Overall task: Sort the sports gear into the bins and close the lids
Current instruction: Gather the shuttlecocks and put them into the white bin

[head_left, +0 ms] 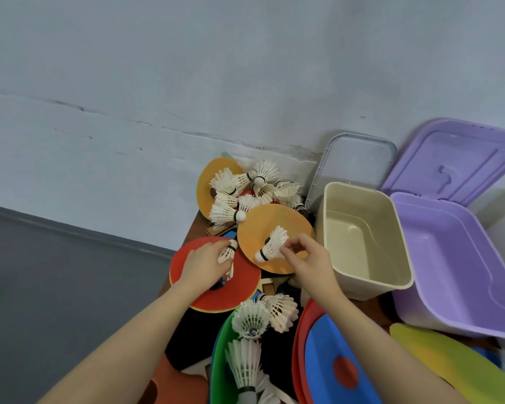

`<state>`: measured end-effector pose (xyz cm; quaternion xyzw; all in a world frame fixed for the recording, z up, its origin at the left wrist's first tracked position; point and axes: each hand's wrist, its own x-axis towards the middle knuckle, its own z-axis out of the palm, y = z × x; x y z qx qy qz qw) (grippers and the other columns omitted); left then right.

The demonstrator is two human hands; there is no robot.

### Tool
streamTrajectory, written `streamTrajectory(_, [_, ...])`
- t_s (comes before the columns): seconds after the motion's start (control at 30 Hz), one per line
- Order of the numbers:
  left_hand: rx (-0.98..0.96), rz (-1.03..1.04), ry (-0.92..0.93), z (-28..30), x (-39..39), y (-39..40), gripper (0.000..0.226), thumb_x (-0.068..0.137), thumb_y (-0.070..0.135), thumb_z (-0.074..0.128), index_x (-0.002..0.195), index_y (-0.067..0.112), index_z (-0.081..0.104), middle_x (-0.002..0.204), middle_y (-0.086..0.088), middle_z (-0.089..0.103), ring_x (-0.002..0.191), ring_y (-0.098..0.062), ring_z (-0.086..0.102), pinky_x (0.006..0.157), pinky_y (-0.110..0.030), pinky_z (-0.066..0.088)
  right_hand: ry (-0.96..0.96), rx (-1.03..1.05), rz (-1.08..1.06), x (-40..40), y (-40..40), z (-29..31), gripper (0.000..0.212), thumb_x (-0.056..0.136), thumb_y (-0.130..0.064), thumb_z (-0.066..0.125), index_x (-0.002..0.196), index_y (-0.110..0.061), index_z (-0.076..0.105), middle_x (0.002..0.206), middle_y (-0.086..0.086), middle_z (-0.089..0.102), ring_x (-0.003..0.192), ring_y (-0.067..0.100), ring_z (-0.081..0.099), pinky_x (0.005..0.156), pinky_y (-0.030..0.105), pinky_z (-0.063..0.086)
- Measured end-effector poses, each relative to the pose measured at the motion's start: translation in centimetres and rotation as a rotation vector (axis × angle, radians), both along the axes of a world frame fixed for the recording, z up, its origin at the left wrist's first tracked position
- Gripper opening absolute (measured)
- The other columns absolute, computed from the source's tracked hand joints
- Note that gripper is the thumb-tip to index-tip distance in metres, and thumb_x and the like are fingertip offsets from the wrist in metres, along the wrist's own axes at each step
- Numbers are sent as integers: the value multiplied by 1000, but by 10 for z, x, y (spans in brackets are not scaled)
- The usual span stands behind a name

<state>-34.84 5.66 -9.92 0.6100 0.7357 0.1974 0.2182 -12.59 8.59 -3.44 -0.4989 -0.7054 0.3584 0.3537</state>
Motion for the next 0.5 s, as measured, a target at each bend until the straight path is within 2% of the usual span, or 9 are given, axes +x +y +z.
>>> streamTrajectory(0.1, [156, 19, 59, 8, 3, -9, 45, 86, 32, 58, 130, 24, 54, 118, -4, 60, 110, -24, 54, 88, -39, 41, -15, 24, -8, 5, -4, 2, 15, 83, -11, 66, 74, -22, 61, 73, -10, 62, 74, 1, 57, 69, 13, 43])
streamTrajectory(0.2, [301, 5, 129, 26, 11, -16, 48, 82, 38, 50, 127, 23, 58, 108, -4, 63, 100, -27, 57, 79, -39, 40, -36, 92, 10, 13, -7, 12, 14, 84, -10, 67, 77, -21, 63, 74, -11, 62, 73, 2, 57, 68, 13, 44])
streamTrajectory(0.33, [451, -58, 168, 58, 31, -11, 49, 82, 44, 42, 121, 22, 62, 100, -1, 65, 93, -25, 60, 75, -38, 43, -10, 214, 5, 33, -9, 35, 13, 82, -5, 67, 79, -17, 64, 75, -10, 62, 74, 3, 58, 67, 10, 43])
streamTrajectory(0.5, [575, -142, 224, 98, 83, 10, 44, 84, 40, 44, 118, 21, 63, 98, -1, 64, 91, -24, 61, 74, -41, 46, 52, 337, -75, 84, -4, 64, 15, 82, -2, 67, 81, -16, 65, 78, -11, 64, 77, 0, 58, 70, 8, 41])
